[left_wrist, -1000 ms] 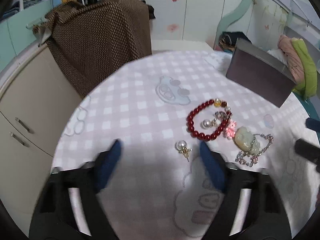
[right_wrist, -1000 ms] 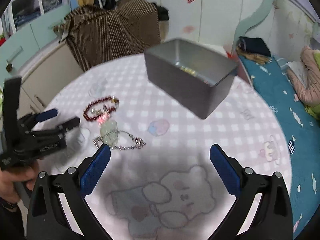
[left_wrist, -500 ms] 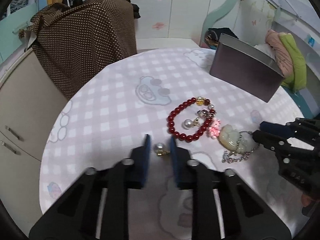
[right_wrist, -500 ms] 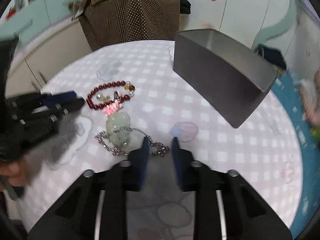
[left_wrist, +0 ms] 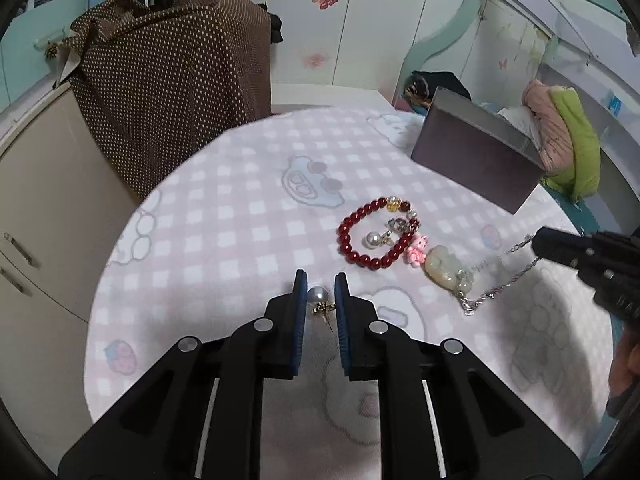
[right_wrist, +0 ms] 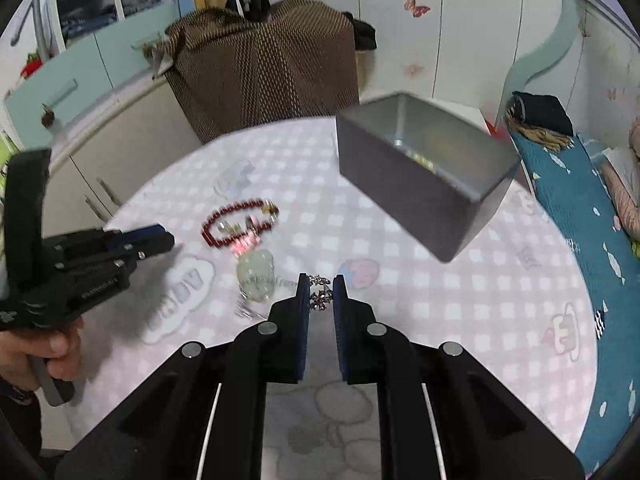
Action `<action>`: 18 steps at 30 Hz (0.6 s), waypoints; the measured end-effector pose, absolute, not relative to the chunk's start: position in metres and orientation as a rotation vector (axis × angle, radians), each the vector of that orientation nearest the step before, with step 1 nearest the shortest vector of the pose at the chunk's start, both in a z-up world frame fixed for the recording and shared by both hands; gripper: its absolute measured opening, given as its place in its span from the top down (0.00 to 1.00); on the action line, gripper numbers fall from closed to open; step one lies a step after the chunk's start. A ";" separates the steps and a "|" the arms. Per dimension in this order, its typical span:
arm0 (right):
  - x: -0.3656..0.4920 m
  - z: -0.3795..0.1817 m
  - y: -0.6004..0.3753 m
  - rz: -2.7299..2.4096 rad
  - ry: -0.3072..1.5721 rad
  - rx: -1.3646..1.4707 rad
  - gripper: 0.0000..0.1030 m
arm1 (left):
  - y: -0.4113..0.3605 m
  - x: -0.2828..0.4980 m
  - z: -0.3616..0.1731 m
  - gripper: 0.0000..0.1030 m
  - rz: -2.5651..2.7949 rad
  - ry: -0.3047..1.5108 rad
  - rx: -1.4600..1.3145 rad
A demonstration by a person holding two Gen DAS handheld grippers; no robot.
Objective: Organize jewelry
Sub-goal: 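Grasp the pearl earring with the left gripper while the right gripper grasps the silver chain, then carry both items over the grey box and open both grippers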
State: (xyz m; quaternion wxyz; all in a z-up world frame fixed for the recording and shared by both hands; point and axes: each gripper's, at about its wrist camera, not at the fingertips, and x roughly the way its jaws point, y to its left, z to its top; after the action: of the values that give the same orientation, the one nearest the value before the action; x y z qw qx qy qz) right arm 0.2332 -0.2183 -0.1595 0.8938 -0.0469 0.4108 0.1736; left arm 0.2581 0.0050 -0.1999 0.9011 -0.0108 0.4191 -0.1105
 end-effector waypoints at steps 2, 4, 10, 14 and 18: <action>0.232 -0.147 -0.220 0.372 0.827 -0.089 0.90 | 0.006 0.256 -0.194 0.86 -0.232 0.853 -0.026; 0.229 -0.138 -0.222 0.389 0.807 -0.086 0.90 | 0.006 0.254 -0.185 0.86 -0.235 0.833 -0.024; 0.224 -0.111 -0.224 0.404 0.754 -0.091 0.90 | -0.001 0.248 -0.155 0.86 -0.270 0.768 -0.014; 0.222 -0.091 -0.226 0.403 0.708 -0.100 0.90 | -0.009 0.248 -0.133 0.86 -0.296 0.721 0.003; 0.223 -0.069 -0.226 0.404 0.658 -0.117 0.90 | -0.018 0.251 -0.110 0.86 -0.319 0.669 0.020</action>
State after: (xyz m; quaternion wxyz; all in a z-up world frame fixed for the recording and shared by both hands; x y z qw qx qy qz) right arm 0.2234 -0.2263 -0.0687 0.9247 -0.0570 0.3207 0.1970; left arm 0.2508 -0.0182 -0.1100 0.9320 0.0098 0.3271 -0.1558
